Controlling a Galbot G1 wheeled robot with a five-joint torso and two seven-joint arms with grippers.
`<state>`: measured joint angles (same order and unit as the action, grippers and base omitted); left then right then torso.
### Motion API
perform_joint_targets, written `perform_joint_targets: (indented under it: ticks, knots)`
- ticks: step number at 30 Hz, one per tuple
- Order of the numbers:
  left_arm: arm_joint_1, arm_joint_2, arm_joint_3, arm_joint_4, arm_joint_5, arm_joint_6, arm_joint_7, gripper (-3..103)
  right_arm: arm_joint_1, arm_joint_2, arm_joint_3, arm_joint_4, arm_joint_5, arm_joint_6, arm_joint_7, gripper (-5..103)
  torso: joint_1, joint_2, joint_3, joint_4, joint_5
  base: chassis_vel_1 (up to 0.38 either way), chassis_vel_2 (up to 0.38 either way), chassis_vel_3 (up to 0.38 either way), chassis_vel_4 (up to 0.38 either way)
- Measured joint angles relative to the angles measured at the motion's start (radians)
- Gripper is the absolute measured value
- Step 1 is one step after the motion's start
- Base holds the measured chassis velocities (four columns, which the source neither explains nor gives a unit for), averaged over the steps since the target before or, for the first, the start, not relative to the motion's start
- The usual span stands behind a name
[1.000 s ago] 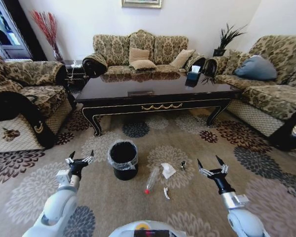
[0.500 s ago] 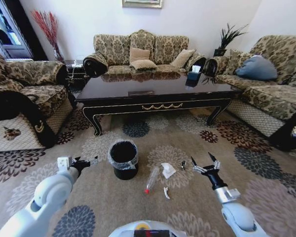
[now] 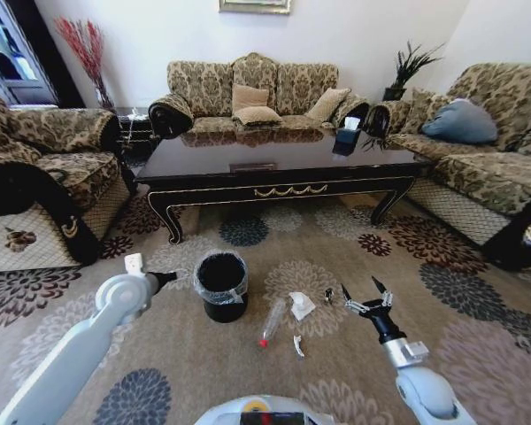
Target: Move to the front of the table and pick up the trash from the floor, then place it into the trash bin.
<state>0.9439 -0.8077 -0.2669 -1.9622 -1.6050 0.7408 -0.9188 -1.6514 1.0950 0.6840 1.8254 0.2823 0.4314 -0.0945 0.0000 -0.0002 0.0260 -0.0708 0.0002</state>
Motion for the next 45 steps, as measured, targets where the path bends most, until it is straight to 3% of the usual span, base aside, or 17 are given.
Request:
perform_joint_targets:
  ticks: [4, 9, 13, 19, 20, 34, 37, 40, 42, 45]
  knots:
    - [-0.07, -0.017, 0.065, 0.086, -0.059, -0.002, -0.049, 100, -0.005, 0.001, 0.009, -0.008, -0.001, 0.01, 0.0, 100, 0.0, 0.0, 0.0, 0.0003, -0.0002, 0.0, 0.0, 0.0, 0.0]
    - [-0.131, -0.039, 0.113, 0.146, -0.094, -0.003, -0.065, 100, -0.002, 0.001, 0.01, -0.013, 0.001, 0.013, 0.001, 100, 0.0, 0.0, 0.0, 0.0003, -0.0001, 0.0, 0.0, 0.0, 0.0]
    - [-0.215, -0.095, 0.172, 0.237, -0.157, -0.004, -0.127, 98, 0.004, 0.007, 0.003, -0.018, -0.001, 0.013, 0.002, 100, 0.0, 0.0, 0.0, -0.0001, -0.0001, 0.0, 0.0, 0.0, 0.0]
    - [-0.231, -0.126, 0.178, 0.283, -0.242, -0.004, -0.22, 96, 0.001, 0.009, 0.009, -0.03, -0.001, 0.02, 0.002, 100, 0.0, 0.0, 0.0, 0.0005, -0.0001, 0.0, 0.0, 0.0, 0.0]
    - [-0.236, -0.137, 0.178, 0.29, -0.262, -0.004, -0.244, 90, 0.003, 0.009, 0.012, -0.037, 0.003, 0.023, 0.002, 100, 0.0, 0.0, 0.0, 0.0004, -0.0001, 0.0, 0.0, 0.0, 0.0]
    - [-0.29, -0.217, 0.167, 0.402, -0.31, -0.005, -0.314, 84, 0.019, 0.009, 0.008, -0.05, 0.012, 0.024, 0.005, 100, 0.0, 0.0, 0.0, 0.0002, 0.0, 0.0, 0.0, 0.0, 0.0]
    - [-0.297, -0.24, 0.151, 0.439, -0.312, -0.005, -0.324, 76, 0.017, 0.006, 0.012, -0.052, 0.013, 0.024, 0.005, 100, 0.0, 0.0, 0.0, 0.0002, -0.0002, 0.0, 0.0, 0.0, 0.0]
    - [-0.301, -0.261, 0.138, 0.467, -0.309, -0.005, -0.331, 60, 0.015, 0.006, 0.013, -0.052, 0.014, 0.024, 0.005, 100, 0.0, 0.0, 0.0, 0.0001, -0.0002, 0.0, 0.0, 0.0, 0.0]
    - [-0.302, -0.265, 0.136, 0.471, -0.307, -0.005, -0.332, 60, 0.015, 0.006, 0.013, -0.052, 0.014, 0.024, 0.005, 100, 0.0, 0.0, 0.0, 0.0001, -0.0001, 0.0, 0.0, 0.0, 0.0]
    - [-0.3, -0.265, 0.139, 0.478, -0.309, -0.005, -0.334, 43, 0.014, 0.006, 0.013, -0.053, 0.013, 0.024, 0.006, 100, 0.0, 0.0, 0.0, 0.0002, -0.0001, 0.0, 0.0, 0.0, 0.0]
